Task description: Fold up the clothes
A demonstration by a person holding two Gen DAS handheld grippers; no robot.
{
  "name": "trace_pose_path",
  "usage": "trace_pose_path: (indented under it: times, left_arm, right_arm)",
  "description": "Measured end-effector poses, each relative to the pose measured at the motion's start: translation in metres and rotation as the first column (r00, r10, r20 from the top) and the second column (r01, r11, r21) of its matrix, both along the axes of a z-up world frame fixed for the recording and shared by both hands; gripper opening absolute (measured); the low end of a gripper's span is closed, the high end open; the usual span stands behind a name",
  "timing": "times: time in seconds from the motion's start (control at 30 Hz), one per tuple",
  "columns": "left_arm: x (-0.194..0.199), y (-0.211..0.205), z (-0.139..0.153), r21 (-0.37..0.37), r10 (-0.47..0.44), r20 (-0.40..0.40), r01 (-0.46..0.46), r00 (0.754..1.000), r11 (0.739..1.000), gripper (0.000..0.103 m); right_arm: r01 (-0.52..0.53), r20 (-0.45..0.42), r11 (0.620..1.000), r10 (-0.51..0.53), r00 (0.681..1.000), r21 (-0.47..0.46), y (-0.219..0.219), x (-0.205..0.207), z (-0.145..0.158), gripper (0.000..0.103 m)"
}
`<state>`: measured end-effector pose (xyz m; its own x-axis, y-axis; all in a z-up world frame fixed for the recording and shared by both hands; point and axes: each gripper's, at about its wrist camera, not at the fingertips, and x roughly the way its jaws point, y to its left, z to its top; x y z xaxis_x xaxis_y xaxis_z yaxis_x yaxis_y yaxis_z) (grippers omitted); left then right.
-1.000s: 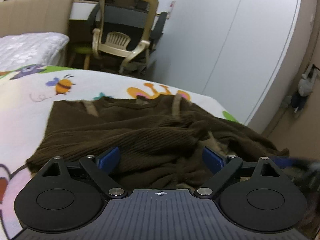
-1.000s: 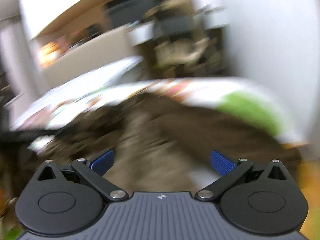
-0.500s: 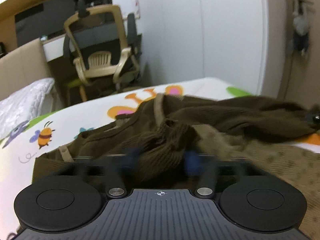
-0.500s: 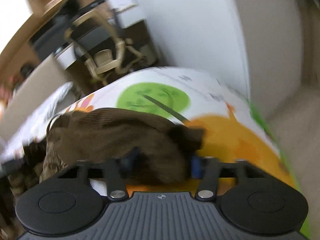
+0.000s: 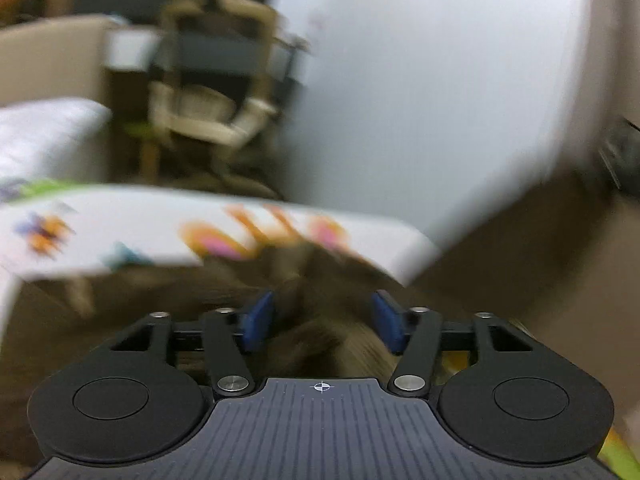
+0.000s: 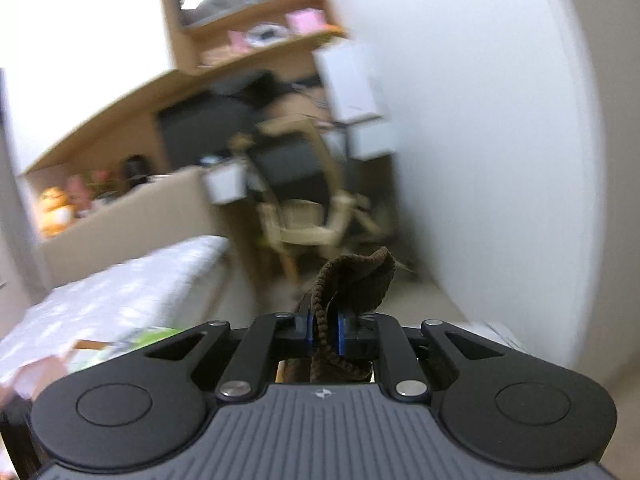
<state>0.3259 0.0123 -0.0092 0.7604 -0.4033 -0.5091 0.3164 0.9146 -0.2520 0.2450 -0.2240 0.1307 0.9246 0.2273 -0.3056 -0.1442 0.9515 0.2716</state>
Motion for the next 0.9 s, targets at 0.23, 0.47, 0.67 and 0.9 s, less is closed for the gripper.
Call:
trace_pose_path:
  times: [0.23,0.47,0.67,0.9]
  left_arm:
    - [-0.040,0.062,0.013,-0.018,0.045,-0.007,-0.045,0.999,0.999,0.096]
    - [-0.076,0.130,0.028,-0.040,0.122,-0.013,-0.123,0.992,0.992,0.097]
    - [-0.056,0.156,0.028,-0.115,0.184,-0.053,-0.189,0.981,0.975,0.097]
    - [-0.041,0.127,0.023,-0.032,0.115,-0.016,-0.115,0.993,0.993,0.097]
  right_arm:
    - [-0.352,0.008,0.933,0.354,0.935,-0.079,0.164,0.051,0.019,0.008]
    - [-0.548,-0.092,0.835,0.543,0.835,-0.045,0.248,0.078,-0.010,0.047]
    - [-0.463,-0.029,0.871,0.465,0.885,-0.163,0.208,0.071,-0.013,0.060]
    - [-0.502,-0.179,0.709,0.481,0.858,-0.496,0.229,0.056,-0.093,0.060]
